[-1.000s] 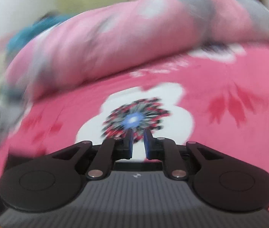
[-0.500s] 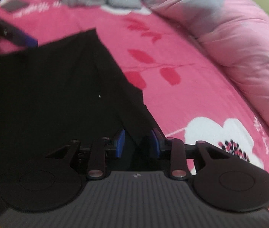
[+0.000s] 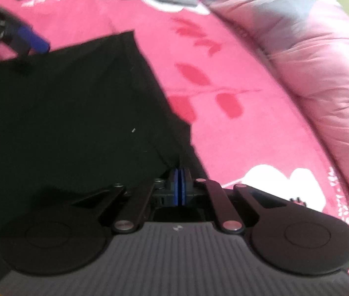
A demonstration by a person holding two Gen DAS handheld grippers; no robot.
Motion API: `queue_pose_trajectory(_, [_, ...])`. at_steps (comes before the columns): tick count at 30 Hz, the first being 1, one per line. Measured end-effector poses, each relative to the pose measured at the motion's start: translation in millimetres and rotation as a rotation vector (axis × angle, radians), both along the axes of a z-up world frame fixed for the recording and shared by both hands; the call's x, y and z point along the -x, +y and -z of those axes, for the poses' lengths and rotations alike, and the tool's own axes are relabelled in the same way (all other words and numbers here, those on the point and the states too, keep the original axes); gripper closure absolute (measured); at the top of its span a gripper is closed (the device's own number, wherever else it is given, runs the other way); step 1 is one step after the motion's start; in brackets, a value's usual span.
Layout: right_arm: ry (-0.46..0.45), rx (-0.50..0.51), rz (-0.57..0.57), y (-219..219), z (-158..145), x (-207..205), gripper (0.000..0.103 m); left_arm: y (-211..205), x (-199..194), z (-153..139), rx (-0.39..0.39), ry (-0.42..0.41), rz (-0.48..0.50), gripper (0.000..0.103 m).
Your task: Fold clothes
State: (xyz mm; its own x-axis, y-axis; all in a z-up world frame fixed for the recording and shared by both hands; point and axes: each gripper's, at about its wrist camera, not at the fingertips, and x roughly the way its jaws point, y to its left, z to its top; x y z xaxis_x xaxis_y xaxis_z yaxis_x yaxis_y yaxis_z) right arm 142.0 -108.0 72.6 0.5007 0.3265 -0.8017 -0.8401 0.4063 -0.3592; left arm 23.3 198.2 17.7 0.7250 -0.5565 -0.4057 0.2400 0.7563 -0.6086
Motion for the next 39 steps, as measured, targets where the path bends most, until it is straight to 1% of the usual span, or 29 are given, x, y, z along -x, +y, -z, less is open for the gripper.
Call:
queue_pose_trajectory(2, [-0.031,-0.010,0.016,-2,-6,1,0.103,0,0,0,-0.002,0.000,0.000,0.046])
queue_pose_trajectory(11, [-0.083,-0.029,0.073,-6,3,-10,0.103,-1,1,-1,-0.009,0.002,0.002,0.046])
queue_pose_trajectory(16, [-0.082,-0.044,0.086,-1,10,-17,0.103,0,0,-1,-0.012,0.006,0.003,0.046])
queue_pose_trajectory(18, [-0.048,-0.059,0.077,-2,8,-16,0.103,-1,1,-1,-0.012,0.007,0.003,0.046])
queue_pose_trajectory(20, [-0.043,-0.083,0.090,-4,1,-14,0.100,-1,0,-1,-0.013,0.007,0.003,0.046])
queue_pose_trajectory(22, [-0.008,-0.102,0.063,-7,-6,-11,0.095,-2,0,-2,-0.015,0.007,0.004,0.046])
queue_pose_trajectory(24, [0.015,-0.084,0.037,-7,-6,-8,0.077,-2,-1,-2,-0.018,0.007,0.005,0.046])
queue_pose_trajectory(26, [0.015,-0.033,0.012,-4,1,-6,0.073,-2,-1,-1,-0.020,0.007,0.006,0.046])
queue_pose_trajectory(28, [0.031,-0.007,0.005,-1,6,-8,0.073,-3,-1,-1,-0.022,0.008,0.008,0.046])
queue_pose_trajectory(30, [0.062,-0.002,-0.004,0,10,-10,0.073,-4,-1,-1,-0.025,0.009,0.009,0.046])
queue_pose_trajectory(35, [0.105,0.021,-0.008,3,19,-19,0.073,-4,-2,-1,-0.026,0.011,0.011,0.046])
queue_pose_trajectory(37, [0.119,0.020,-0.011,3,20,-19,0.074,-4,-2,-1,-0.026,0.012,0.011,0.046])
queue_pose_trajectory(38, [0.126,0.019,-0.013,4,20,-19,0.078,-5,-2,-1,-0.026,0.011,0.011,0.046])
queue_pose_trajectory(39, [0.132,0.019,-0.014,4,20,-19,0.088,-5,-2,-1,-0.026,0.011,0.011,0.046])
